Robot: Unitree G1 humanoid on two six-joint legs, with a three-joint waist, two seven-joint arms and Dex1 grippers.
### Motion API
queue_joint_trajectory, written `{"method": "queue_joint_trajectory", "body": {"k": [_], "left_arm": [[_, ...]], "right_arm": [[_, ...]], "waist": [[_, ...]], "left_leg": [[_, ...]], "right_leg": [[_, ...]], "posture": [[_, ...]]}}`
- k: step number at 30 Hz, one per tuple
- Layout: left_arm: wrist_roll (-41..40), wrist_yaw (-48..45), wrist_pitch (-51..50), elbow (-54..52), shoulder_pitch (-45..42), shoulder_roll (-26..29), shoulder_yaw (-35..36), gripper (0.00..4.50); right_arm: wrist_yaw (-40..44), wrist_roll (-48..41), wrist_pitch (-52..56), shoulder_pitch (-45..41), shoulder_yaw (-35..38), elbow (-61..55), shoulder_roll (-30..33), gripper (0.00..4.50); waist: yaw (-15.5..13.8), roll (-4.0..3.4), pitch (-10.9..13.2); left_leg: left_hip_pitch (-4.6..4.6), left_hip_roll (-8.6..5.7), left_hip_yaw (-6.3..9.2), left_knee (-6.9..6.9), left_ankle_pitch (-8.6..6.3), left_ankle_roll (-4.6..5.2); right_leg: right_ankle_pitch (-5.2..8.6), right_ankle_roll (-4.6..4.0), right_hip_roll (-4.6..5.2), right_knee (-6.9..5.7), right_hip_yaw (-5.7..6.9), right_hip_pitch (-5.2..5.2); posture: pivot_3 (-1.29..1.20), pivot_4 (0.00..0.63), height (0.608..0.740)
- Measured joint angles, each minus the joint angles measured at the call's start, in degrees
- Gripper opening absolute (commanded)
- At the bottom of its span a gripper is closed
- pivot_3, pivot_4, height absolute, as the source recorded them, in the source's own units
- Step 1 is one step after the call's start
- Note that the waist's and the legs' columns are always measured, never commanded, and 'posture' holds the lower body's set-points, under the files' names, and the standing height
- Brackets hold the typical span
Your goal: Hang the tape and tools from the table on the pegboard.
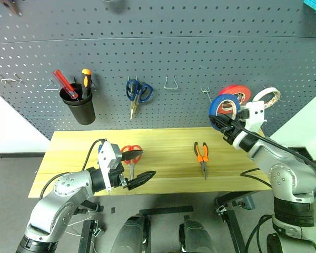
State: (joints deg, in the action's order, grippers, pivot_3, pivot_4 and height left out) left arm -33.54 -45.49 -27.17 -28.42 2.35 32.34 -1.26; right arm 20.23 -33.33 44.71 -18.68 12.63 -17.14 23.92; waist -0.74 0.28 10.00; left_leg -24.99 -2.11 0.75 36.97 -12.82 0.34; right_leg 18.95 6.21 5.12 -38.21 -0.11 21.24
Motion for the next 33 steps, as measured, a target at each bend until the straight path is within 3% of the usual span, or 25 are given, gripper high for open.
{"method": "queue_joint_trajectory", "body": {"k": [17, 32, 33], "left_arm": [[-0.92, 2.01, -0.07, -2.29, 2.66, 0.02, 0.41, 4.50], [-2.14, 3.35, -1.88, -5.98, 5.50, 0.84, 2.24, 4.50], [-2.16, 3.40, -2.11, -6.02, 5.59, 0.84, 2.23, 4.50]], "right_arm": [[0.49, 3.32, -2.56, -3.11, -4.39, 5.08, -2.22, 0.66], [1.57, 9.73, -11.16, -9.13, -7.12, 17.64, -4.90, 0.66], [1.62, 10.10, -11.45, -9.46, -7.24, 18.40, -4.92, 1.01]], "waist": [[0.03, -0.04, 0.04], [0.00, -0.15, 0.19], [0.01, -0.15, 0.19]], "left_leg": [[0.00, 0.00, 0.02, -0.04, -0.02, 0.03], [0.00, 0.00, 0.02, -0.12, -0.05, 0.06], [0.00, 0.00, 0.02, -0.13, -0.05, 0.06]], "right_leg": [[0.01, -0.03, 0.07, 0.02, -0.03, 0.04], [0.09, -0.20, 0.16, 0.12, -0.03, 0.05], [0.10, -0.21, 0.17, 0.13, -0.03, 0.05]], "posture": [[0.10, 0.170, 0.740], [0.12, 0.194, 0.740], [0.12, 0.194, 0.740]]}}
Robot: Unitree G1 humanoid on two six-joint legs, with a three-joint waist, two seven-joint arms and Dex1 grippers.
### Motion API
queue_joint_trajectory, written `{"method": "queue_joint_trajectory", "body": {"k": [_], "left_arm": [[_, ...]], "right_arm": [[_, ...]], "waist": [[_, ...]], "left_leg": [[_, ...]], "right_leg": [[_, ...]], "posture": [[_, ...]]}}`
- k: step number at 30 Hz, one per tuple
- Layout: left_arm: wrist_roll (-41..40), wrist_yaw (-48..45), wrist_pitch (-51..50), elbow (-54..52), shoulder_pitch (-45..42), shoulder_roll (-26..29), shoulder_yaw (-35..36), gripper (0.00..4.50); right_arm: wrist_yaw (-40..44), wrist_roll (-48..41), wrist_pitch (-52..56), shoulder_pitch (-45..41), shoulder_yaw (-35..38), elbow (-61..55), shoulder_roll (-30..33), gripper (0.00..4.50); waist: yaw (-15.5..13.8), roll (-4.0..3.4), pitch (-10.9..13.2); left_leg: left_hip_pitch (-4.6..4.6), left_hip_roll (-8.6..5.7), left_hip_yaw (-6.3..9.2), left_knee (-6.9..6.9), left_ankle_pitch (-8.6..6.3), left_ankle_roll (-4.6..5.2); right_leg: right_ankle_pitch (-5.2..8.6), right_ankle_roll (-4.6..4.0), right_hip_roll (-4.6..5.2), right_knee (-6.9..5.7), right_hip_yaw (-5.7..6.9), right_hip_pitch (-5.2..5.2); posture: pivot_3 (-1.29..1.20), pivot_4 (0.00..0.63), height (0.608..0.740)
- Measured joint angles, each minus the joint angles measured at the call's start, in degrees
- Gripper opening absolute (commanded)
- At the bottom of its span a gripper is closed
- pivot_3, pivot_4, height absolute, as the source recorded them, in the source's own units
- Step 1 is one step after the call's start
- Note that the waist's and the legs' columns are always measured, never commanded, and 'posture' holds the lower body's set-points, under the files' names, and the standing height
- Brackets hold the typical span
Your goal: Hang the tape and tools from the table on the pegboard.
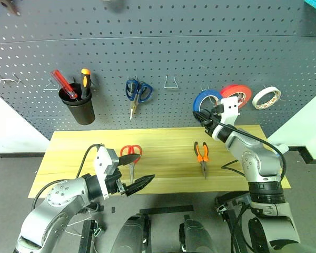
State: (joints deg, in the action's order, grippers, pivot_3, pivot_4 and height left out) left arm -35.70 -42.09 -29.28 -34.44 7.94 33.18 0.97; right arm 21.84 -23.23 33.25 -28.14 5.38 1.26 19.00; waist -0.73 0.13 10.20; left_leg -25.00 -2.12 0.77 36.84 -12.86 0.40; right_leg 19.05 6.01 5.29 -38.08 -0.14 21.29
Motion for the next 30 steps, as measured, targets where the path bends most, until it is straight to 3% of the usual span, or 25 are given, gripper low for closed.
{"method": "queue_joint_trajectory", "body": {"k": [10, 22, 30], "left_arm": [[-0.02, 0.09, -0.49, -0.09, 0.19, -0.01, 0.00, 4.50], [0.00, -0.04, -0.49, -0.10, -0.16, -0.10, -0.15, 4.50], [-2.82, -1.82, 0.28, -2.59, 3.19, 0.31, 2.48, 4.50]], "right_arm": [[0.01, 1.82, 0.16, -0.54, -0.48, 3.70, -0.32, 4.39], [0.07, 2.87, 3.19, 0.70, -0.63, 1.16, 0.69, 4.47], [1.48, 2.73, 11.55, 7.25, -0.83, -8.57, 6.37, 4.47]], "waist": [[-0.02, -0.18, 0.26], [0.00, -0.18, 0.26], [-0.01, -0.18, 0.26]], "left_leg": [[-0.04, -0.02, -0.03, -0.31, -0.01, 0.02], [-0.04, -0.05, -0.08, -0.81, 0.00, 0.00], [-0.06, -0.05, -0.08, -0.81, -0.02, 0.04]], "right_leg": [[-0.04, 0.07, 0.05, 0.20, 0.00, 0.09], [-0.06, 0.12, 0.04, 0.73, 0.03, 0.08], [-0.05, 0.09, 0.11, 0.85, 0.04, 0.04]], "posture": [[0.11, 0.195, 0.740], [0.10, 0.188, 0.740], [0.09, 0.186, 0.740]]}}
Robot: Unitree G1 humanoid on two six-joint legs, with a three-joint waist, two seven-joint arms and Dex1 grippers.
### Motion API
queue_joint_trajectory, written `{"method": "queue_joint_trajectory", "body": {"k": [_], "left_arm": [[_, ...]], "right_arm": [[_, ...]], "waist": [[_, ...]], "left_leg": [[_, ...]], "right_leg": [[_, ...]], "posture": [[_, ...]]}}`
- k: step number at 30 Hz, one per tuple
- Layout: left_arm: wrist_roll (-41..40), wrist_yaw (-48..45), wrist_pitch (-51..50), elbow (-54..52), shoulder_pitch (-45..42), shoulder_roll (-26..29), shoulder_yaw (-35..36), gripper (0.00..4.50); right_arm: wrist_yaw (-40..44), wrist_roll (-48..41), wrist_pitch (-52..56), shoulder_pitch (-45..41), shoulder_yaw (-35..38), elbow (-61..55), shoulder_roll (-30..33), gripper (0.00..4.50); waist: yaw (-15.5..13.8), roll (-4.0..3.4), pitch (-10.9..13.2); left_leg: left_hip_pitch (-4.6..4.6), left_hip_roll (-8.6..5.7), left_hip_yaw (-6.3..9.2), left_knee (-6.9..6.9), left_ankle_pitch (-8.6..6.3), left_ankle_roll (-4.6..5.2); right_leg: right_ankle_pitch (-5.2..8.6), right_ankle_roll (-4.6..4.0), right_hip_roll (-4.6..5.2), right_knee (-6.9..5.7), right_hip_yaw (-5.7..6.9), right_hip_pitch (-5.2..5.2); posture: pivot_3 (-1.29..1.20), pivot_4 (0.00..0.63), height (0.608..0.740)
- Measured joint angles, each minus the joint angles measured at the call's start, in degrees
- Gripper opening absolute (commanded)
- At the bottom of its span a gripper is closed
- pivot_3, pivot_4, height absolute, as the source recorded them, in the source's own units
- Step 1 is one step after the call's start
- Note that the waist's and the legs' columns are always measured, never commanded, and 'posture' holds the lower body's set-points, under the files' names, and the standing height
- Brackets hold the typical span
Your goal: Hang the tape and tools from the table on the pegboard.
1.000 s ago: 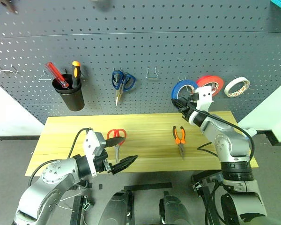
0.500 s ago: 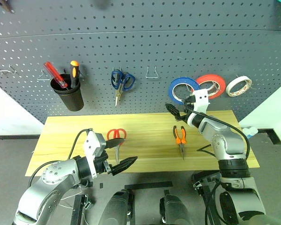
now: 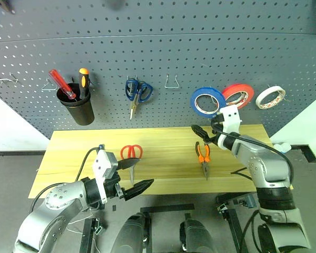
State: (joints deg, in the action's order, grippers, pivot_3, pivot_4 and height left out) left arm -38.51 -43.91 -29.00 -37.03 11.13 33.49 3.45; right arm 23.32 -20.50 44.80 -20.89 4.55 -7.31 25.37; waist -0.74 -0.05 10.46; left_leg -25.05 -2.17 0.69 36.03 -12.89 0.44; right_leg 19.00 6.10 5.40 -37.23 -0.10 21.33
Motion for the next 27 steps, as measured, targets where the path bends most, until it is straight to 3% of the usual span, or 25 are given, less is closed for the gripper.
{"method": "queue_joint_trajectory", "body": {"k": [11, 20, 27], "left_arm": [[-2.24, -0.26, 8.20, -3.61, 6.04, -3.93, 5.03, 4.50], [-1.87, 0.03, 13.73, -3.61, 8.22, -7.63, 4.93, 4.50], [-0.43, 0.42, 14.94, -3.60, 10.30, -7.63, 4.65, 4.50]], "right_arm": [[1.04, 0.22, 6.96, 6.94, 0.18, -3.62, 4.87, 4.47], [-1.18, 3.00, 11.47, 3.55, -4.09, 0.11, 4.31, 4.47], [-3.86, 4.19, 14.85, -0.52, -6.11, 4.01, -0.60, 4.47]], "waist": [[-0.08, 0.00, 0.00], [-0.08, 0.01, 0.00], [-0.07, 0.01, 0.01]], "left_leg": [[-0.02, 0.00, 0.00, 0.03, -0.01, 0.02], [-0.03, 0.00, -0.01, 0.02, -0.01, 0.02], [-0.04, 0.00, 0.00, 0.02, -0.01, 0.02]], "right_leg": [[0.07, -0.14, 0.01, 0.07, 0.02, -0.04], [0.03, -0.05, -0.01, 0.07, 0.05, -0.03], [0.04, -0.07, -0.02, 0.07, 0.05, -0.02]], "posture": [[0.10, 0.176, 0.740], [0.11, 0.180, 0.740], [0.12, 0.190, 0.740]]}}
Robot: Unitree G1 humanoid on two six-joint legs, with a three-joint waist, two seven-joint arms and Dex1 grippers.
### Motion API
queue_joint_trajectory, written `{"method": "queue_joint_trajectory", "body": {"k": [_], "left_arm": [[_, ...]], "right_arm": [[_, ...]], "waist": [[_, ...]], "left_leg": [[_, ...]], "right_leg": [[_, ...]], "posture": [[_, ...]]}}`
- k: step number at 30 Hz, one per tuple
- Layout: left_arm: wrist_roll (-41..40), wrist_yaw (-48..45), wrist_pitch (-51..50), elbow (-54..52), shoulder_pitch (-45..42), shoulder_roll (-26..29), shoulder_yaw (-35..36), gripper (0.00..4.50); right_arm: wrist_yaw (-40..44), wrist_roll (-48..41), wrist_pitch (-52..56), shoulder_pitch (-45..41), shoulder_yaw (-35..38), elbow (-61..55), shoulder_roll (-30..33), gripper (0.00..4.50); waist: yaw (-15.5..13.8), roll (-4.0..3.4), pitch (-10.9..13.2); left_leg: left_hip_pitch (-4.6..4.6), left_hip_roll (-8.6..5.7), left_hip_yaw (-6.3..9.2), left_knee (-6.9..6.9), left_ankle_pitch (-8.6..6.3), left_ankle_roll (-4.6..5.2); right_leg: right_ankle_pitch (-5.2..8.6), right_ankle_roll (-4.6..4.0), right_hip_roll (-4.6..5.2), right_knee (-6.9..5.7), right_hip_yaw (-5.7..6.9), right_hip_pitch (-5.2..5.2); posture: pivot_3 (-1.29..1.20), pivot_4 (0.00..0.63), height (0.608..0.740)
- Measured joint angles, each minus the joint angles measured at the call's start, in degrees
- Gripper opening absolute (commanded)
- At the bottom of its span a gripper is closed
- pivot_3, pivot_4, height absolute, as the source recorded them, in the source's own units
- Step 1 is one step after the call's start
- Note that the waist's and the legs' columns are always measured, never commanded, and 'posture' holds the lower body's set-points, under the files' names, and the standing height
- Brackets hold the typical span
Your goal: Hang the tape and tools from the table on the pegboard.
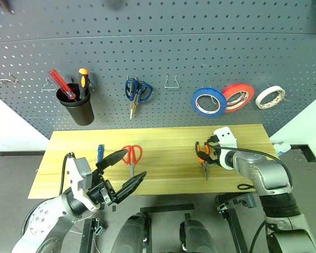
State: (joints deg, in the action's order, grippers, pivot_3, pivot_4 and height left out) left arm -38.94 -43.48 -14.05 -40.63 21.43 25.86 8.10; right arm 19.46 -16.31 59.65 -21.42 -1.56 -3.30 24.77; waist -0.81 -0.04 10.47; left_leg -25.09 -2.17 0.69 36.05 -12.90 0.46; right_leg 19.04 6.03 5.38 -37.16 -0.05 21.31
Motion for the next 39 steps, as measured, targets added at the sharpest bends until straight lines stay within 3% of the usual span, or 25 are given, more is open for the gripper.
{"method": "queue_joint_trajectory", "body": {"k": [9, 19, 39], "left_arm": [[0.99, 1.24, 0.04, -0.03, 1.17, -0.04, -0.66, 4.50], [1.21, 3.80, -0.06, -3.05, 3.83, -0.04, -0.88, 4.50], [1.19, 2.96, 0.24, -1.42, 3.57, 0.49, -1.89, 4.50]], "right_arm": [[-4.33, 1.87, 1.25, -5.49, -1.94, 2.62, -7.66, 4.47], [-8.34, 5.80, 0.08, -6.27, -2.32, 6.48, -9.97, 4.47], [-21.57, 9.48, 1.69, -7.03, 5.79, 7.41, -17.47, 4.47]], "waist": [[0.04, 0.08, 0.18], [0.15, 0.10, 1.60], [0.12, 0.06, 1.83]], "left_leg": [[-0.01, 0.00, 0.00, -0.04, -0.01, 0.02], [-0.13, 0.00, 0.00, -0.05, -0.02, 0.03], [-0.19, -0.01, 0.00, -0.10, -0.02, 0.03]], "right_leg": [[0.03, -0.06, 0.02, 0.05, 0.00, 0.02], [0.04, -0.08, 0.05, 0.06, 0.00, 0.15], [-0.01, 0.01, 0.03, 0.07, 0.04, 0.23]], "posture": [[0.12, 0.222, 0.740], [0.13, 0.247, 0.740], [0.13, 0.238, 0.740]]}}
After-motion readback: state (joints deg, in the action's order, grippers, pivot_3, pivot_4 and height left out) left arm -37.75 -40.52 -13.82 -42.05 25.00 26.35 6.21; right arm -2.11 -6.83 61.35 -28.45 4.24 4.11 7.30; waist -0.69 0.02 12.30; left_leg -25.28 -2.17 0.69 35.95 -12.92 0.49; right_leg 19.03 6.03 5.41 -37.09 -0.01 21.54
